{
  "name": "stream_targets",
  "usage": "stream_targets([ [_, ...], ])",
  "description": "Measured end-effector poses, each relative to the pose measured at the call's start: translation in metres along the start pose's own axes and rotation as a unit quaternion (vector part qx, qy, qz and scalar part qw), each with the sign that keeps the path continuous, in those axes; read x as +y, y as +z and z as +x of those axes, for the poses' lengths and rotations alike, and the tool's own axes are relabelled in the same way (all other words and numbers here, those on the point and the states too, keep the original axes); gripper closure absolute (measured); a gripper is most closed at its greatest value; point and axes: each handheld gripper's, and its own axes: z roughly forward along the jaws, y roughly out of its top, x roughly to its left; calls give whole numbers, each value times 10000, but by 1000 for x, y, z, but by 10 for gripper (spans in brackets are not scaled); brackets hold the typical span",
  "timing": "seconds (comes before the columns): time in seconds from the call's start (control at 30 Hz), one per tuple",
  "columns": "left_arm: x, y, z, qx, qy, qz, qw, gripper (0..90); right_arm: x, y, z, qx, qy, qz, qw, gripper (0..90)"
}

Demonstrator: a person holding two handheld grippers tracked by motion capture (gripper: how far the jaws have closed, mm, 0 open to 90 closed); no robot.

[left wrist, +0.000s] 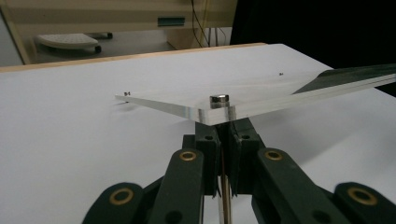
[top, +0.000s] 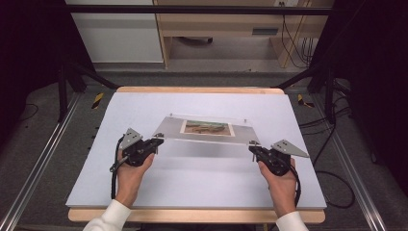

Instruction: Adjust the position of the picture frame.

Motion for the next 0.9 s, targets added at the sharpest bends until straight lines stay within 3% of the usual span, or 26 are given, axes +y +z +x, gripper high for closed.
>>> stream_targets([
  [0.27,0,-9,20,201,-113,-182,9996,834,14,37,7,154,-115,-23,9998,842],
  [0.67,-15,2,31,234,-188,-151,9994,834,9,46,7,138,-151,69,9998,844],
  [0.9,-24,1,27,277,-138,208,9993,837,-2,45,9,147,-92,267,9995,850],
])
